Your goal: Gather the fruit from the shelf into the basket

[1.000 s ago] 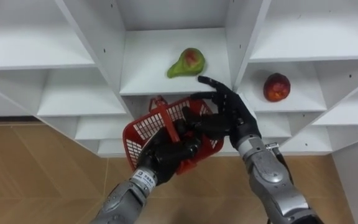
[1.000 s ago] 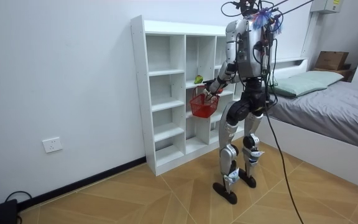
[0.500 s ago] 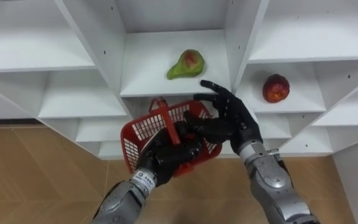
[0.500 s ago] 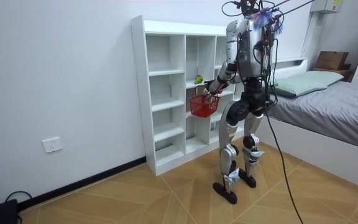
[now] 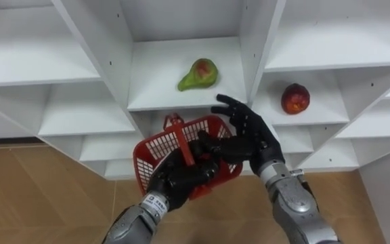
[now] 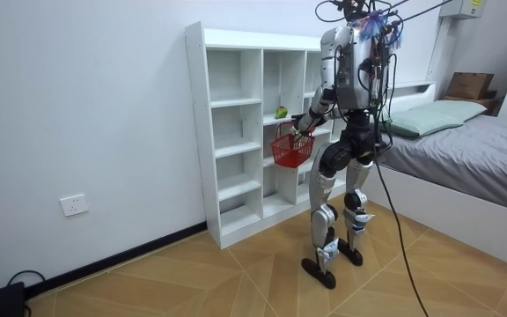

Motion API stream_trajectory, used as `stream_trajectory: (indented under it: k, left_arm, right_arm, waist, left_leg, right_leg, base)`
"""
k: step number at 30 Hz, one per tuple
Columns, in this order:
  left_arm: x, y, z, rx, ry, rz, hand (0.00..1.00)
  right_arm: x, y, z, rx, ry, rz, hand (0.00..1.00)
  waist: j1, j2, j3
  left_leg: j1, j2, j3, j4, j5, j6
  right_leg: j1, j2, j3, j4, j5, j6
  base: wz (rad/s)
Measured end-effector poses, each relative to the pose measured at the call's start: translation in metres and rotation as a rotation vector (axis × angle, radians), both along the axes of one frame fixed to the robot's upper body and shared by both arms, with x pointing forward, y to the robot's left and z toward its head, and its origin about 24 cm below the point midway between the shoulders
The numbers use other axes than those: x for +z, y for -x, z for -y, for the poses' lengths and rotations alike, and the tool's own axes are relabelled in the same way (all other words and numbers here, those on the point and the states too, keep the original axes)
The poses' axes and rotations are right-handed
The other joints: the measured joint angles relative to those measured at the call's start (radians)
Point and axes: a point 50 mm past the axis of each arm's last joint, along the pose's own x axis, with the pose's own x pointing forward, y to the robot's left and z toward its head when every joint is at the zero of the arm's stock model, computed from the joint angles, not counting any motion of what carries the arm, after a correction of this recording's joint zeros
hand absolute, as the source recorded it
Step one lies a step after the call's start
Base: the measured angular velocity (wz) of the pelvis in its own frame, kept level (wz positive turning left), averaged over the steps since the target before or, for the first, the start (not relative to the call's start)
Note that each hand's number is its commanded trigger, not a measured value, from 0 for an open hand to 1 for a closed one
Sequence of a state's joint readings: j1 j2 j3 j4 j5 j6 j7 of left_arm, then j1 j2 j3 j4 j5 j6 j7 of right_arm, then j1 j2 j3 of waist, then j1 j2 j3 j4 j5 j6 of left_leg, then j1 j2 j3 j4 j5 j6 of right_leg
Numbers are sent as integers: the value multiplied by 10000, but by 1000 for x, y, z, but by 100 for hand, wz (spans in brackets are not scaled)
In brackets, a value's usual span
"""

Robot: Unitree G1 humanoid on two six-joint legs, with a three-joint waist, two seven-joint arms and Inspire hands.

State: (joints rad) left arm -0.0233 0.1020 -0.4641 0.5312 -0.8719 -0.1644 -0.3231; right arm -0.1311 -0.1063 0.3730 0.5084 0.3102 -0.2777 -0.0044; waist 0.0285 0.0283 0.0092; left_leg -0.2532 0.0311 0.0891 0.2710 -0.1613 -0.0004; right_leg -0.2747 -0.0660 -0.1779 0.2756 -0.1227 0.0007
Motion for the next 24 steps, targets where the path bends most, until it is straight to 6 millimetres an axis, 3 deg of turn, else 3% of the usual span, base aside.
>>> stream_trajectory:
  k: [4,12,16,24]
  left_arm:
    - [-4,6,-1,39,4,-198,100]
    - [-8,12,-1,-8,-1,-443,100]
    - [-17,24,0,-210,-110,-984,100]
    - [-18,26,2,-212,6,-1071,100]
  right_arm:
    - [-2,4,0,46,-70,-5,0]
    - [-11,14,1,-18,-72,-481,0]
    - [-25,32,0,-144,-95,-1190,0]
    - [-25,32,-4,35,149,-1079,0]
  waist:
    - [-30,-119,19]
    - [-239,-137,27]
    - [-271,-33,44]
    - [-252,268,9]
  left_leg:
    - [7,0,19,-19,0,0]
    - [-161,15,56,-12,-3,2]
    - [-417,84,203,-8,-6,-2]
    - [-758,122,397,24,-2,-6]
  right_leg:
    - [-6,7,22,-25,2,5]
    - [-172,28,103,-32,14,19]
    - [-488,81,181,-32,76,-23]
    - [-944,125,376,38,129,-54]
  base:
    - [-1]
    - [-1]
    - [-10]
    - [-8]
